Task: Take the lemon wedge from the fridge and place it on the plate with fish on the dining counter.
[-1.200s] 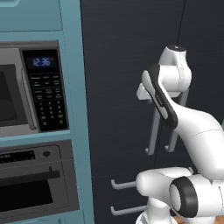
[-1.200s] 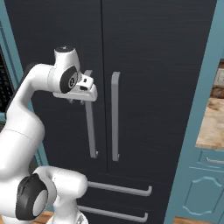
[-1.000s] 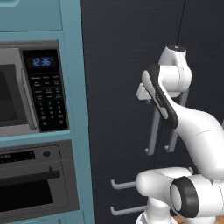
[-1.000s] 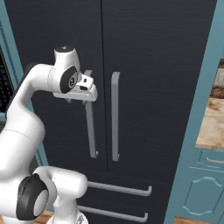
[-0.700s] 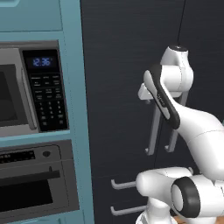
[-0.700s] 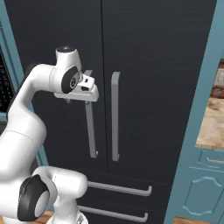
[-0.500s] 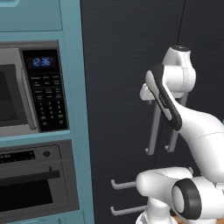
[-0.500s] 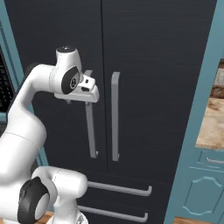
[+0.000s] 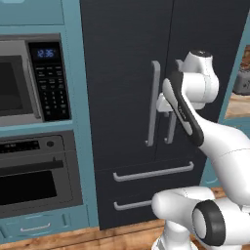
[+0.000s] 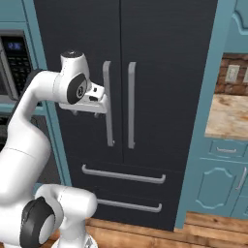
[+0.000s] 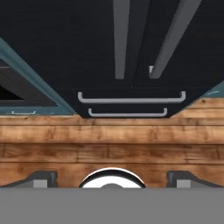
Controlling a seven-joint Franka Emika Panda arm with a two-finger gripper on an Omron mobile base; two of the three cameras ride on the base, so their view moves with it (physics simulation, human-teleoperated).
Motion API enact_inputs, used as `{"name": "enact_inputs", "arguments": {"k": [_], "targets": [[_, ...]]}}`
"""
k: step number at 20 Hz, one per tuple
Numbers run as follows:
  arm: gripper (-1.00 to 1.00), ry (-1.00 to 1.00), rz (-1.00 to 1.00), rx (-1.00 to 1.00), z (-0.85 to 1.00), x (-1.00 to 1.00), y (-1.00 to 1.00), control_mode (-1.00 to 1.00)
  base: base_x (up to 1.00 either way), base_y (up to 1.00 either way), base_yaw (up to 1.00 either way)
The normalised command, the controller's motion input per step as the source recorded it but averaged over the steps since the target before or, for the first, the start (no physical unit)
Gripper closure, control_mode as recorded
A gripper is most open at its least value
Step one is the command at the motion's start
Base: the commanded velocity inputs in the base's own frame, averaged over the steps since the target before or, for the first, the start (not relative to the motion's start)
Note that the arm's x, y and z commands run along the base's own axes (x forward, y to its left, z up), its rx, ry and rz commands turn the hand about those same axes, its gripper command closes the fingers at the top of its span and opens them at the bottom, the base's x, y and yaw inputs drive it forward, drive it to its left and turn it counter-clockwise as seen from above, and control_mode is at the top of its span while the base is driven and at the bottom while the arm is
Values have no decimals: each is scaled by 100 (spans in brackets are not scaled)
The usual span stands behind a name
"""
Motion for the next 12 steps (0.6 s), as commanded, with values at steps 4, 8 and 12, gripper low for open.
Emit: {"name": "enact_inputs", "arguments": {"k": [4, 8, 12], "targets": [[-100, 0, 0, 0, 0, 0, 0, 100, -38, -40, -10], [-100, 0, 0, 0, 0, 0, 0, 100, -35, -28, -7], [-100, 0, 0, 0, 0, 0, 0, 100, -28, 0, 0]]}}
